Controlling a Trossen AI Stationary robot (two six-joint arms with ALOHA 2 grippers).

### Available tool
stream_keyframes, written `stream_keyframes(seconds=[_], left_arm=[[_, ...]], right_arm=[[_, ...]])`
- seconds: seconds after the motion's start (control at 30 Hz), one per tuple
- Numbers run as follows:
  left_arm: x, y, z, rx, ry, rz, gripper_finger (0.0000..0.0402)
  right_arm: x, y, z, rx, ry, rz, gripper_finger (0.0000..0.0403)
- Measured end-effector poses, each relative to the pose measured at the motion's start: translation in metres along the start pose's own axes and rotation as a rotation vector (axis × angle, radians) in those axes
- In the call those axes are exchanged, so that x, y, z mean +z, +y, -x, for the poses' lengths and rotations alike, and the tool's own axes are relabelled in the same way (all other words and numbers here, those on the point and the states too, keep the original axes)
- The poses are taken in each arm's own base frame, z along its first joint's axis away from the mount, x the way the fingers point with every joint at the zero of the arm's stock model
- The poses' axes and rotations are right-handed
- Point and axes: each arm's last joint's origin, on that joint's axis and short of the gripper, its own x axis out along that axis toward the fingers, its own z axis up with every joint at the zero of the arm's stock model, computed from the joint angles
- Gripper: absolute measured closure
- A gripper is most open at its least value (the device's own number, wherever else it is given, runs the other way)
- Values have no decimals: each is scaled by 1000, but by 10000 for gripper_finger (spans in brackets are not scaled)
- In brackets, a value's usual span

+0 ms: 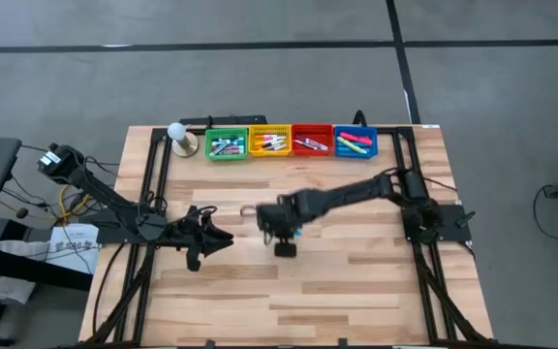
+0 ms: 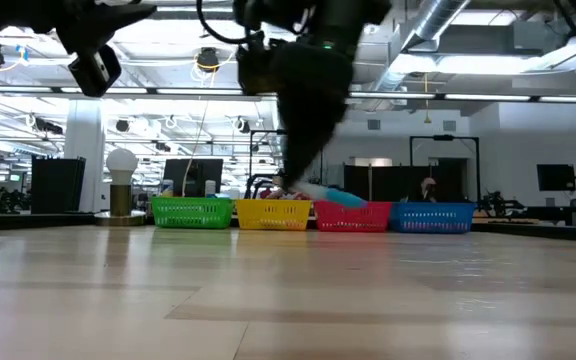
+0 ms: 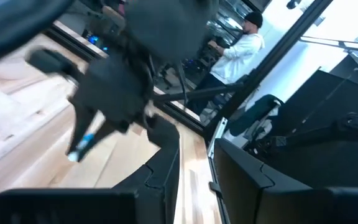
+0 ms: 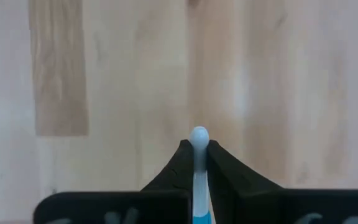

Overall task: Pick & Place Markers
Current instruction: Put the light blue highlighter pen into the yellow basket

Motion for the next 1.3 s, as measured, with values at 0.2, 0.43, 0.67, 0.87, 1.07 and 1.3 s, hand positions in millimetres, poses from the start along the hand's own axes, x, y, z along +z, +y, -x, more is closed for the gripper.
stream_keyframes(seconds=[0.2,0.43,0.67,0.87,1.07,1.3], left_arm=[[1,1,0,35,-24,0,302],[2,4,0,121,-84,0,302],[3,5,0,155,-108,4,302],[5,7,0,197,-138,4,302],[9,12,-2,245,-175,7,302],[14,18,-5,276,-208,13,302]], right_arm=[[22,-56,24,-32,-96,70,387],[30,-129,40,-118,-210,56,393],[21,-195,51,-209,-276,19,391],[11,-240,61,-275,-338,-25,390],[3,-269,69,-249,-425,-34,385],[1,-283,74,-287,-478,-48,367]])
